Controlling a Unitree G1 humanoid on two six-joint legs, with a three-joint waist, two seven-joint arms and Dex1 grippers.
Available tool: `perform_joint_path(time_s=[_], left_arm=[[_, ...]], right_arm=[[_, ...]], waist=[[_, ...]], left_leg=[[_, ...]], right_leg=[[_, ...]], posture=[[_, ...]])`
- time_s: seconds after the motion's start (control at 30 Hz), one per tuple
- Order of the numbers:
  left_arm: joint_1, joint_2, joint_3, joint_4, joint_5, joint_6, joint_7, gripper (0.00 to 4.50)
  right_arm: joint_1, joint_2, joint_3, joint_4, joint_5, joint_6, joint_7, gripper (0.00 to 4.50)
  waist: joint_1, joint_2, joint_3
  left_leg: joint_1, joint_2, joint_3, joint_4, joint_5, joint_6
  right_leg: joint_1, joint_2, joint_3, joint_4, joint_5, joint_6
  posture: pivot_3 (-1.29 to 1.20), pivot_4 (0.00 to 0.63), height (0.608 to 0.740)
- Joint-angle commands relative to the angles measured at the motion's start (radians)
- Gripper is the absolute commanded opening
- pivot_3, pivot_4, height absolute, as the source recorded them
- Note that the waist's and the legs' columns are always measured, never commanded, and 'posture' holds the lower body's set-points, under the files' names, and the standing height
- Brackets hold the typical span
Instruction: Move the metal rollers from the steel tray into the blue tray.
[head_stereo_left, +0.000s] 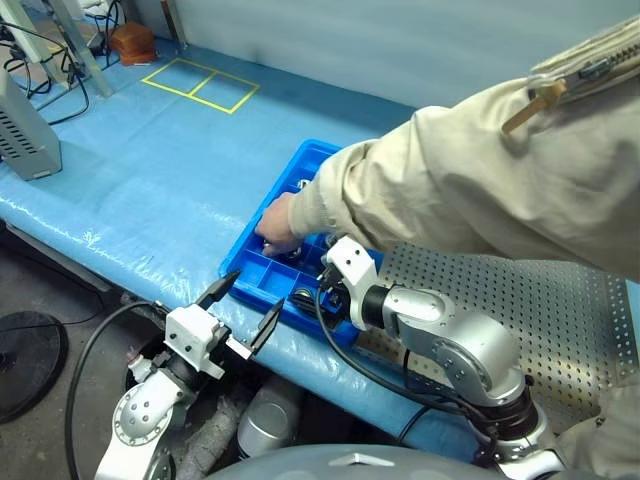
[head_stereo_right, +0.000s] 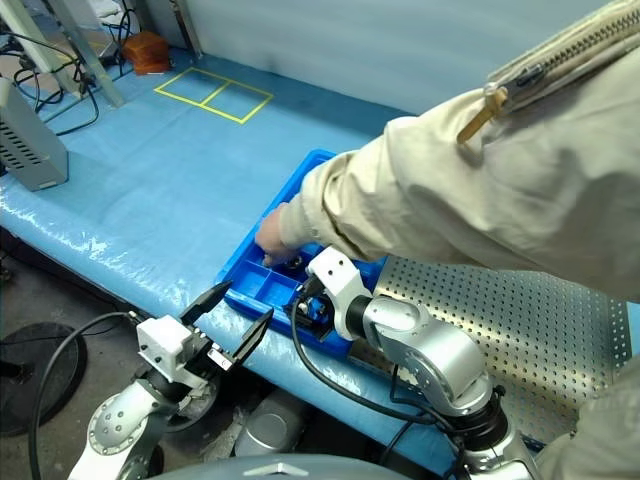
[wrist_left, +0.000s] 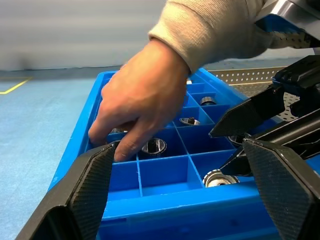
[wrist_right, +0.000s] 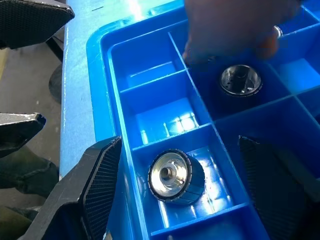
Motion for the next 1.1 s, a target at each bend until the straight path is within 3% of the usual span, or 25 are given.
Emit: perform_joint_path(time_s=[0.03,1.1], left_arm=[[-0.004,-0.003,-0.009,-0.007,0.009,-0.024,0.0,4.5],[0.014,0.008,-0.018,0.014,0.007,-0.044,-0.02,4.5]], right_arm=[[-0.007,0.005,0.0,-0.031,0.003,-0.02,0.001,3.91],[0.007,0.016,0.0,-0.042,0.01,-0.005,-0.008,3.91]], waist=[[0.0,0.0,0.0],[-0.001,0.0,-0.001]], left_leg=[[0.0,0.0,0.0,0.0,0.0,0.0],[0.0,0.0,0.0,0.0,0.0,0.0]], right_leg=[[0.0,0.0,0.0,0.0,0.0,0.0],[0.0,0.0,0.0,0.0,0.0,0.0]], posture=[[0.47,0.15,0.74],[0.46,0.15,0.74]])
